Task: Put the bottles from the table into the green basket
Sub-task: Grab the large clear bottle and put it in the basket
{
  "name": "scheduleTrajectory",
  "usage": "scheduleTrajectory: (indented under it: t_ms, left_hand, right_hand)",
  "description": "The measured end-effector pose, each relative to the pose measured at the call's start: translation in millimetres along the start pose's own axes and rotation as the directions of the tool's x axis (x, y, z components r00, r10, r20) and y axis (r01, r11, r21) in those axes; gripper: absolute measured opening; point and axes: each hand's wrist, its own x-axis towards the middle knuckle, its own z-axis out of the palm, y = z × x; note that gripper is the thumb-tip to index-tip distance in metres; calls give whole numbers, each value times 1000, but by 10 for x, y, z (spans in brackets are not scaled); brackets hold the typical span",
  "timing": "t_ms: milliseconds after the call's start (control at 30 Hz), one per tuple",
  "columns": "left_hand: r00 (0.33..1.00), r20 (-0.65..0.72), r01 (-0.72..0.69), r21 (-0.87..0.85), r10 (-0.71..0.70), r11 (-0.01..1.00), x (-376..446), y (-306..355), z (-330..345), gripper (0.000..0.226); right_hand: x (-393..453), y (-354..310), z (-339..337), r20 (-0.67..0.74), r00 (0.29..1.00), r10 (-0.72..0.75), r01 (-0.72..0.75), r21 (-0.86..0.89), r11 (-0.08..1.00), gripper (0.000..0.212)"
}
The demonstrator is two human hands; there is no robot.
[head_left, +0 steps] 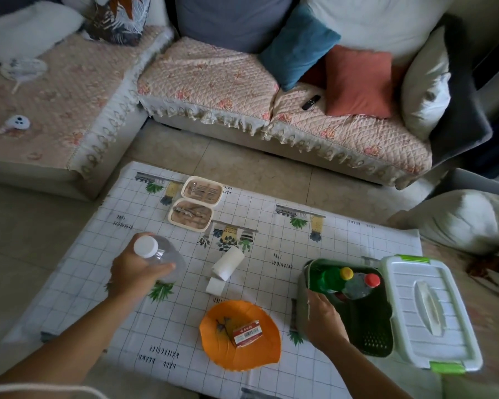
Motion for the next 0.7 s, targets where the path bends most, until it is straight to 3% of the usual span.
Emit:
scheduleTrajectory:
  t_ms: [200,400,700]
  left_hand:
    - [972,129,-207,84,195,975,-633,631,194,65]
    - [910,271,-343,66,314,937,-1248,1090,681,65]
    - [833,375,-435,-9,406,900,-1899,1540,1580,70]
  right_hand:
    - [-284,246,-398,38,999,-1,0,33,999,46]
    - [-477,785,-691,74,994,82,-86,55,995,61]
    - [-493,1431,-859,61,992,109,-113,56,992,51]
